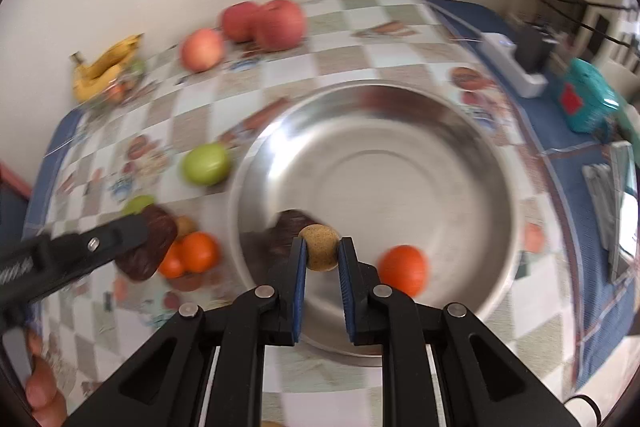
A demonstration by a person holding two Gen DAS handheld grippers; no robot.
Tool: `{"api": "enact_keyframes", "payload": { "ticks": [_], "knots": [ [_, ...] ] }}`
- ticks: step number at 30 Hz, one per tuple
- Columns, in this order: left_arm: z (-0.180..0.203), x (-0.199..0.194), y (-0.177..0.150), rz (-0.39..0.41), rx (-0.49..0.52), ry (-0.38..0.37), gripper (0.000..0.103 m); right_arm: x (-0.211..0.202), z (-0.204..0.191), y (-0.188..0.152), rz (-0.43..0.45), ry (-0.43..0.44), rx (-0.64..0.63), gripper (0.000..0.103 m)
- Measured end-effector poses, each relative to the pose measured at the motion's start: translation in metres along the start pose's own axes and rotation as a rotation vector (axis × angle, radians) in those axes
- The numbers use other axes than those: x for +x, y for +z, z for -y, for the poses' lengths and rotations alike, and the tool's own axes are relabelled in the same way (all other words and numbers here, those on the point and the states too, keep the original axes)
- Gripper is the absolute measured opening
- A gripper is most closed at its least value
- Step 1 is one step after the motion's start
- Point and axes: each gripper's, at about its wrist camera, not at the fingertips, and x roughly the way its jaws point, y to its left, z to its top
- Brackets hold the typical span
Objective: Organize fruits
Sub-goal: 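Lower the kiwi and date into the steel bowl and open both tools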
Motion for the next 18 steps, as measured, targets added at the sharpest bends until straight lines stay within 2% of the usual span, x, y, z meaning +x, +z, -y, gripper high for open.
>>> {"api": "enact_keyframes", "payload": {
  "ticks": [5, 7, 8, 13, 15, 16, 18],
  "knots": [
    [0.025, 0.011, -0.006, -0.022, 0.091, -0.012, 0.037, -0.002, 0.025, 0.001, 0.023, -0.029, 0.077, 0.017],
    [0.027, 0.011, -0.006, -0.02, 0.102, -0.01, 0.054, -0.004, 0.029, 0.002, 0.035, -0.029, 0.092, 0.017],
    [0.026, 0.01, -0.007, -0.017, 0.099, -0.007, 0.056, -0.004, 0.03, 0.002, 0.04, -0.028, 0.097, 0.017],
    [0.015, 0.011, -0.005, -0.022, 0.055, 0.018, 0.057, -0.002, 0.027, 0.002, 0.037, -0.035, 0.086, 0.02],
    [0.006, 0.011, -0.003, -0.021, 0.014, 0.068, 0.064, -0.002, 0.027, 0.001, 0.034, -0.039, 0.082, 0.02],
    [0.001, 0.01, -0.003, -0.015, -0.002, 0.107, 0.071, -0.001, 0.027, 0.001, 0.032, -0.043, 0.082, 0.021],
    [-0.009, 0.007, -0.001, 0.011, -0.025, 0.214, 0.081, 0.001, 0.027, 0.0, 0.027, -0.052, 0.078, 0.042]
  ]
}}
